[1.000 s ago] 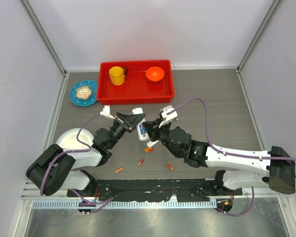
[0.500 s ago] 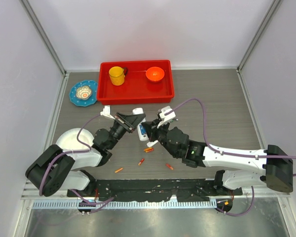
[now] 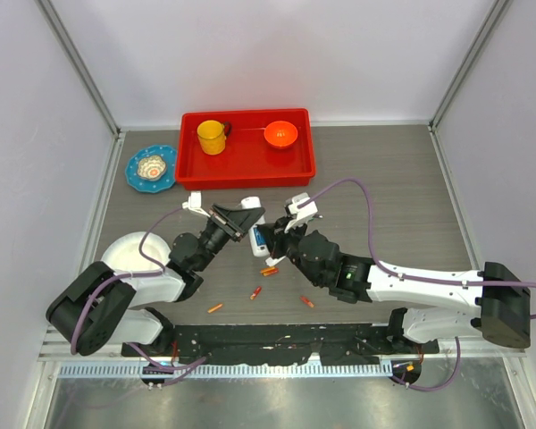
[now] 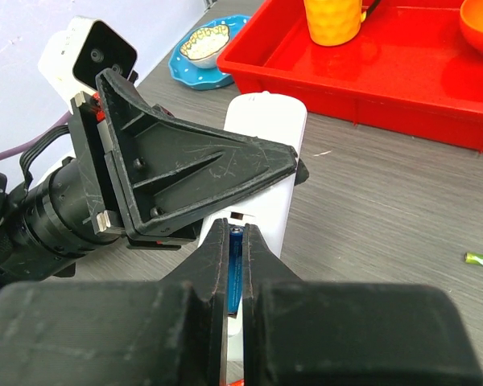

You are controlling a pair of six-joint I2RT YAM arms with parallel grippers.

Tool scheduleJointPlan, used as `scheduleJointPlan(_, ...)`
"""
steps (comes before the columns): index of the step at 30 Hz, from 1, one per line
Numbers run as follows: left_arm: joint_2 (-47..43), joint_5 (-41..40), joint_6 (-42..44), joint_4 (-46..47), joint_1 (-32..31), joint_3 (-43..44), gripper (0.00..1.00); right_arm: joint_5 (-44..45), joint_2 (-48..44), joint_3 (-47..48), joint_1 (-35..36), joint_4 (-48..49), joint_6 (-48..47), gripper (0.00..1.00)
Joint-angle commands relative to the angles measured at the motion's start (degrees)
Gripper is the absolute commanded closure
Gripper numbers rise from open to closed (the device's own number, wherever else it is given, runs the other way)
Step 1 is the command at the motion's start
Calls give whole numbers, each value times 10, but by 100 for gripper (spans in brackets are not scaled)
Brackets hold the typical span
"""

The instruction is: Load the batteries into the remote control

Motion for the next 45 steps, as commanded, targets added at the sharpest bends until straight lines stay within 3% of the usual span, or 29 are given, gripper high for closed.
scheduleJointPlan(1, -21, -10, 10, 154, -2, 5, 100, 6, -6, 17, 3, -49, 40, 99)
scheduleJointPlan(23, -37, -10, 12, 154, -2, 9, 100, 2, 33, 64, 3, -151, 85, 99)
scheduleJointPlan(35, -32, -10, 11, 154, -2, 3, 100, 38, 35, 89, 4, -181, 89, 75)
scheduleJointPlan(45, -22, -8, 9, 154, -2, 3, 100, 53, 38, 109, 3, -191, 89, 70)
